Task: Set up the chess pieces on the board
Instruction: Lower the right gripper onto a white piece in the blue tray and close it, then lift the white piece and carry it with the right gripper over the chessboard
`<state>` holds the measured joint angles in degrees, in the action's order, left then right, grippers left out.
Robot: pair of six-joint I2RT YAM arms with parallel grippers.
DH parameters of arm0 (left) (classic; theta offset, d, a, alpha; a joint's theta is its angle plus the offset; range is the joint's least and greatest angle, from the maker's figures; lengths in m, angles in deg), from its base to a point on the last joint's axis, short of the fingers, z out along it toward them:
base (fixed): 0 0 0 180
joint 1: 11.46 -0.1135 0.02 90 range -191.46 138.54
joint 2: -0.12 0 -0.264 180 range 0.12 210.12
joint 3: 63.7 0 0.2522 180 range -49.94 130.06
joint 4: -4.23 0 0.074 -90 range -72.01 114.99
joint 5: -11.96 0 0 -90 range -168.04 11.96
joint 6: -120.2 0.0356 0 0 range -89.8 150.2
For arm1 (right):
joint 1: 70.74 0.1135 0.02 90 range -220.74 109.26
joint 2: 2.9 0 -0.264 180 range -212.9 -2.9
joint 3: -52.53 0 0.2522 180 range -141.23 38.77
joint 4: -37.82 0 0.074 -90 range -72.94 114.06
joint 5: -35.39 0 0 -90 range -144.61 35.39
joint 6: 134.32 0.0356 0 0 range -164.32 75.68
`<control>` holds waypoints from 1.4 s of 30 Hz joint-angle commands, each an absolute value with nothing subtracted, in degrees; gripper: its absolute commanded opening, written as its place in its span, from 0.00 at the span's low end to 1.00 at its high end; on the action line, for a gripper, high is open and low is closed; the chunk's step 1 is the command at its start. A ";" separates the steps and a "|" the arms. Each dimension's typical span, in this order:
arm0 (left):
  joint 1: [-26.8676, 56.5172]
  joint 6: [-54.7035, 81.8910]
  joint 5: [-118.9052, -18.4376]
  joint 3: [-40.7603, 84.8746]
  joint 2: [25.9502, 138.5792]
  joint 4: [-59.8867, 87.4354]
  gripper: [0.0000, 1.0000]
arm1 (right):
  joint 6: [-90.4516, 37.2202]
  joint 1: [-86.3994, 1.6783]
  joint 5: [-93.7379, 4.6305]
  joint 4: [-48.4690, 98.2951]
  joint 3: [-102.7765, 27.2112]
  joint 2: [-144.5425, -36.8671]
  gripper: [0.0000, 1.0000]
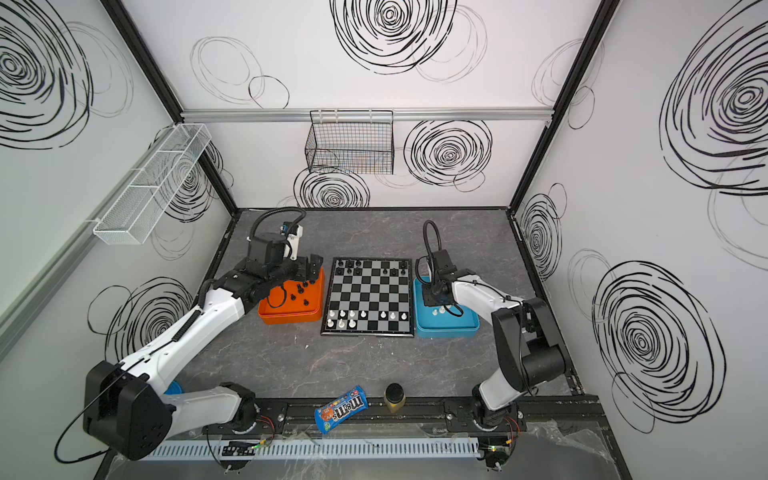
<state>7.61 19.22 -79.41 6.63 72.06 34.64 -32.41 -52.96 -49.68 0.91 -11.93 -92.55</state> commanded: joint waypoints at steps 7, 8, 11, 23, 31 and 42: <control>7.96 18.69 -79.74 6.75 71.82 33.24 0.96 | -31.80 -53.40 -50.32 -1.16 -12.64 -92.97 0.21; 7.96 18.73 -79.67 6.87 71.83 33.30 0.96 | -31.79 -53.37 -50.22 -1.19 -12.70 -92.89 0.21; 7.96 18.66 -79.48 6.94 71.94 33.19 0.96 | -31.80 -53.37 -50.50 -1.76 -13.09 -92.35 0.19; 8.04 18.47 -78.88 7.30 72.28 33.03 0.96 | -32.82 -53.26 -51.51 -5.11 -15.85 -91.05 0.17; 8.00 18.90 -79.36 7.69 72.36 33.40 0.96 | -32.45 -52.01 -50.65 -10.51 -21.50 -87.79 0.17; 7.46 19.49 -81.07 9.21 73.18 34.17 0.96 | -31.20 -42.90 -49.64 -14.67 -27.88 -85.45 0.17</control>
<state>7.61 19.11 -79.85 7.00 72.87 34.77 -32.24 -45.58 -49.68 -11.27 -26.46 -86.54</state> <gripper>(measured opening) 0.959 0.172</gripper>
